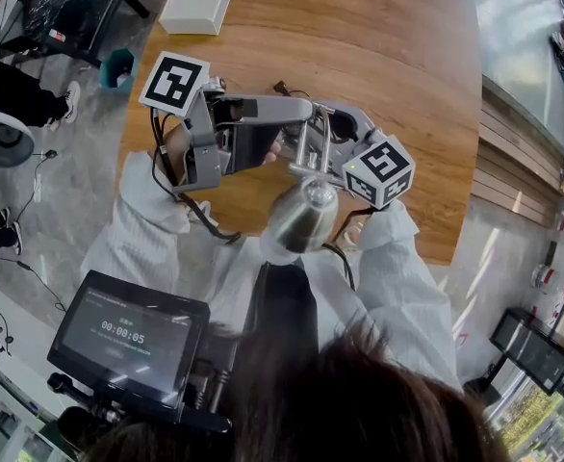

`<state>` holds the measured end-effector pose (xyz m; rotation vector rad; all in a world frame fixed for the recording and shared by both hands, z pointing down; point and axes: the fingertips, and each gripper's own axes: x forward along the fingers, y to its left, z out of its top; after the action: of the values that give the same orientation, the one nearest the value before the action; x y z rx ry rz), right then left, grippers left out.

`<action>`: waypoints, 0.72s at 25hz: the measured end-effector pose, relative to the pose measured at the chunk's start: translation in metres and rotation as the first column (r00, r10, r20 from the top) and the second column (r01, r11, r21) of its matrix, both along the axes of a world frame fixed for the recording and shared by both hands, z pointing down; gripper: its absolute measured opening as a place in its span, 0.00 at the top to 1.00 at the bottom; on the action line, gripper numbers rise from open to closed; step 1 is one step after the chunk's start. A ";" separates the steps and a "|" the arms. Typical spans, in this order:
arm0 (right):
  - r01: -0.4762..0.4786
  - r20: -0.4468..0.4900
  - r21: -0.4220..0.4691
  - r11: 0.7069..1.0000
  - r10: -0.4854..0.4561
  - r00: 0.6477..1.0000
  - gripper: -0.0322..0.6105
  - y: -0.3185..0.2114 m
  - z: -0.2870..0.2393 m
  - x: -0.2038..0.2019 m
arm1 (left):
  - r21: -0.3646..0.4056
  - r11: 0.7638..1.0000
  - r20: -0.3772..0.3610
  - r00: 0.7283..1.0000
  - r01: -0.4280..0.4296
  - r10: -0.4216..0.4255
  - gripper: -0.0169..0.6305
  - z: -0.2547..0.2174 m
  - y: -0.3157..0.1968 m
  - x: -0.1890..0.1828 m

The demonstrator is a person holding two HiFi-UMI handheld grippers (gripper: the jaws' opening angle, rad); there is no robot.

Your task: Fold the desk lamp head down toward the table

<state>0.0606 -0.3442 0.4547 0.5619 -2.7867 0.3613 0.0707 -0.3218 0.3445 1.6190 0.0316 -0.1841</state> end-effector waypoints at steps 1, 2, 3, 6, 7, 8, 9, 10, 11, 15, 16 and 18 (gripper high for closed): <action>0.004 0.002 -0.003 1.000 -0.004 1.000 0.75 0.000 0.000 0.000 | 0.024 1.000 0.004 1.000 0.001 -0.001 0.61 0.000 0.002 0.000; 0.009 0.005 -0.006 1.000 -0.009 1.000 0.75 0.001 -0.001 -0.001 | 0.050 0.999 0.009 1.000 0.005 -0.006 0.61 0.000 0.004 -0.001; 0.016 0.008 -0.010 1.000 -0.016 1.000 0.75 0.001 -0.001 -0.001 | 0.078 0.997 0.016 1.000 0.011 -0.012 0.62 0.000 0.006 -0.001; 0.044 0.020 -0.031 0.999 -0.044 0.999 0.75 0.001 -0.002 0.000 | 0.182 0.983 0.062 0.998 0.015 -0.026 0.63 0.003 0.013 -0.004; 0.056 0.024 -0.039 0.998 -0.056 0.998 0.74 0.002 -0.002 0.000 | 0.235 0.972 0.094 0.995 0.004 -0.027 0.64 0.005 0.016 -0.005; 0.069 0.025 -0.046 0.997 -0.068 0.997 0.74 0.002 -0.002 0.000 | 0.301 0.954 0.138 0.990 -0.016 -0.027 0.66 0.007 0.019 -0.006; 0.082 0.027 -0.053 0.995 -0.081 0.996 0.74 0.002 -0.002 0.000 | 0.371 0.928 0.194 0.981 -0.044 -0.031 0.69 0.011 0.022 -0.006; 0.094 0.029 -0.060 0.994 -0.093 0.995 0.74 0.002 -0.002 0.001 | 0.429 0.900 0.257 0.966 -0.078 -0.039 0.72 0.017 0.025 -0.006; 0.105 0.031 -0.065 0.992 -0.103 0.994 0.74 0.003 -0.002 0.001 | 0.470 0.876 0.319 0.946 -0.111 -0.051 0.75 0.024 0.029 -0.005; 0.120 0.043 -0.076 0.990 -0.117 0.992 0.74 0.004 -0.005 0.001 | 0.542 0.829 0.419 0.899 -0.135 -0.128 0.77 0.057 0.032 -0.003; 0.121 0.046 -0.077 0.990 -0.118 0.992 0.74 0.005 -0.007 0.001 | 0.558 0.821 0.410 0.900 -0.120 -0.147 0.83 0.059 0.031 -0.003; 0.127 0.050 -0.079 0.989 -0.123 0.991 0.74 0.006 -0.010 0.001 | 0.594 0.798 0.386 0.906 -0.101 -0.173 0.89 0.060 0.031 0.000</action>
<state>0.0614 -0.3387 0.4448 0.3624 -2.8176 0.4637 0.0707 -0.2908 0.4041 2.2786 -0.3102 0.1793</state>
